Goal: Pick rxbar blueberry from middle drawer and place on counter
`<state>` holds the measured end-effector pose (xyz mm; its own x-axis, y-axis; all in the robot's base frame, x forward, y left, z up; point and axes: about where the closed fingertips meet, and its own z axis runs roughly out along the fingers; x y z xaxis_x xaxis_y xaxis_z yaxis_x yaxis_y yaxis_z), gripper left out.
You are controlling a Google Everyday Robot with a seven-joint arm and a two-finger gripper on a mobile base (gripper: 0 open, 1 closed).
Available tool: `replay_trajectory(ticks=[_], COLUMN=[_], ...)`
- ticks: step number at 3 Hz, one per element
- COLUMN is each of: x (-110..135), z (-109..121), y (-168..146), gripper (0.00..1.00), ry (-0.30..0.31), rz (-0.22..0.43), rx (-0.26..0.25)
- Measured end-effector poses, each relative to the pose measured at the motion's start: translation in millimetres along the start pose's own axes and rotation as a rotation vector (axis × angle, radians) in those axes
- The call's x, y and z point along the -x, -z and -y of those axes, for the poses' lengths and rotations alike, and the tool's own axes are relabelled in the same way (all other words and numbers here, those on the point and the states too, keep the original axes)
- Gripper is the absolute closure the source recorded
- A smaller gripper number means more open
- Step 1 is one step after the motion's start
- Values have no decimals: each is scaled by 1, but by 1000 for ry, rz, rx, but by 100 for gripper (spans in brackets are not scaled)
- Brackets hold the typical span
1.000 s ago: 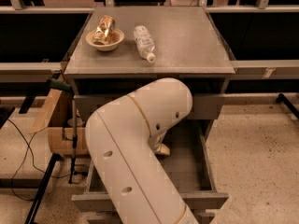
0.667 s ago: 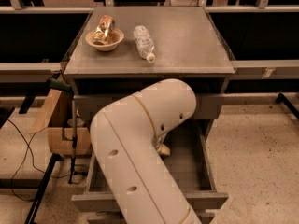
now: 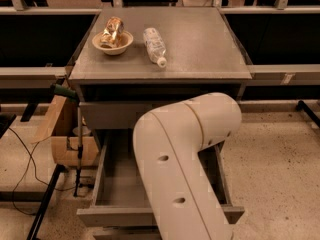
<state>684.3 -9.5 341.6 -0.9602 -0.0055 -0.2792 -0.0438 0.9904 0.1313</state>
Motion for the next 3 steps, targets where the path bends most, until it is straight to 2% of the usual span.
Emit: replay_trajectory(ticks=[2,3], x=[-3,-10], z=[20,26], y=[22,27], gripper=[0,0], ry=[73,163], rz=[-38,-31], rx=[66,119])
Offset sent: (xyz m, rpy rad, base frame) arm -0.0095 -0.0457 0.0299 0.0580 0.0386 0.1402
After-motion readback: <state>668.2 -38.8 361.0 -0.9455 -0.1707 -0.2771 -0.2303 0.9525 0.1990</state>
